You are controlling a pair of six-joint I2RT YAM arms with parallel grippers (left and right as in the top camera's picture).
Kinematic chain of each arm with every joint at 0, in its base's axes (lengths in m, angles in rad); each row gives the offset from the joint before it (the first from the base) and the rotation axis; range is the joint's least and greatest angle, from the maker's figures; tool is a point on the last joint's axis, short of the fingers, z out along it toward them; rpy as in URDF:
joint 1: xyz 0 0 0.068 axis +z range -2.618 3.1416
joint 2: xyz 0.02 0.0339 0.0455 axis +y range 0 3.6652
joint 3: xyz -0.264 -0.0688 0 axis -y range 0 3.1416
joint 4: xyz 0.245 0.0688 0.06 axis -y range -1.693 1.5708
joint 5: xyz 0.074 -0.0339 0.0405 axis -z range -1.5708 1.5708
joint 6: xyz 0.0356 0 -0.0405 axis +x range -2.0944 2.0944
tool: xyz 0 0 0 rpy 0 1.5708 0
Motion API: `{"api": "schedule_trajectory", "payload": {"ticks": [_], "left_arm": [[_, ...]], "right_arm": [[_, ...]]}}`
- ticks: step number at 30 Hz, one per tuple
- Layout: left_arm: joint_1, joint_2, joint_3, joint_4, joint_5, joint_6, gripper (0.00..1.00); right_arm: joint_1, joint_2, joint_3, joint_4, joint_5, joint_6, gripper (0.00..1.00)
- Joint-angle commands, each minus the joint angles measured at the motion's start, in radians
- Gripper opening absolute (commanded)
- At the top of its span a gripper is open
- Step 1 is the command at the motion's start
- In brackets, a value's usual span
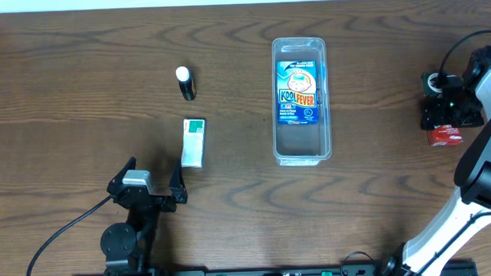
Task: Pack container
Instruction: 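Lower the right gripper and grasp the red-white box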
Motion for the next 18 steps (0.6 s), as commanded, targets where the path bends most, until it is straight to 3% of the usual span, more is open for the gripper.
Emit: {"api": "schedule_trajectory", "payload": {"ticks": [1,10,18], "left_arm": [[0.006,-0.006,-0.018,-0.032,0.011,0.010,0.98],[0.006,-0.006,-0.018,-0.032,0.011,0.010,0.98],[0.006,-0.006,-0.018,-0.032,0.011,0.010,0.98]], "right_arm": [[-0.001,0.008,-0.006,-0.002,0.008,-0.011,0.84],[-0.001,0.008,-0.020,-0.009,0.033,-0.011,0.82],[-0.001,0.008,-0.020,-0.010,0.034,-0.003,0.75]]}}
